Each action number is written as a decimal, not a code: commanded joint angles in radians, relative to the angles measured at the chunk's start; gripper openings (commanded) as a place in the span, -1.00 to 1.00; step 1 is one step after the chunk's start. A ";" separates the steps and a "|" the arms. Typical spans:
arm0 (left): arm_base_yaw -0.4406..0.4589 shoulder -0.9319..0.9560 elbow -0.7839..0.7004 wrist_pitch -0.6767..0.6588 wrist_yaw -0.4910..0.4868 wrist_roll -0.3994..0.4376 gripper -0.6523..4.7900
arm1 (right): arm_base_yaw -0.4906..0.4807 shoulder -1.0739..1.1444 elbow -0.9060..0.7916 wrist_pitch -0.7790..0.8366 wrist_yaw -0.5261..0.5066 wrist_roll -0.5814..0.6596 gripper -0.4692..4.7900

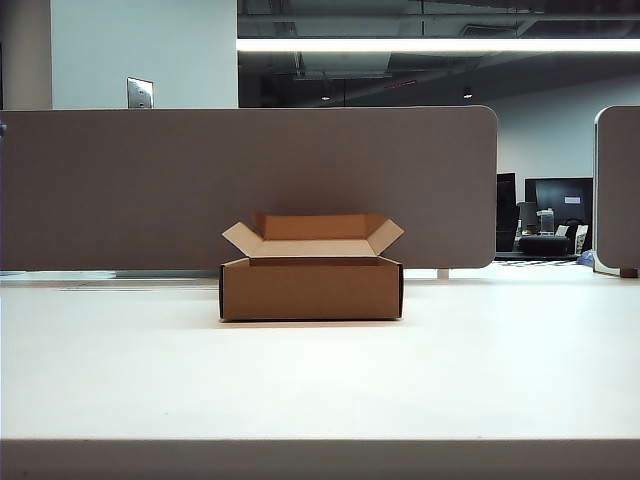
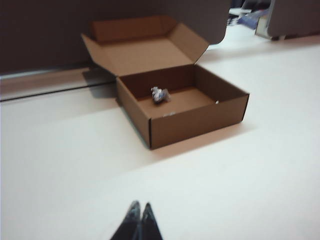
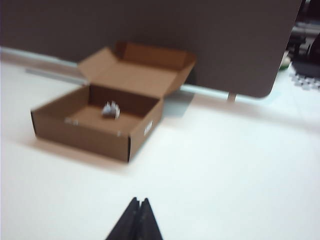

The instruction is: Pick up all the paper balls on the table and put them in the paper box.

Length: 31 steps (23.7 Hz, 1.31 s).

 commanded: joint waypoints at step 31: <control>0.004 -0.237 -0.154 -0.110 -0.034 -0.018 -0.78 | 0.000 -0.056 -0.179 0.092 -0.035 0.019 -0.83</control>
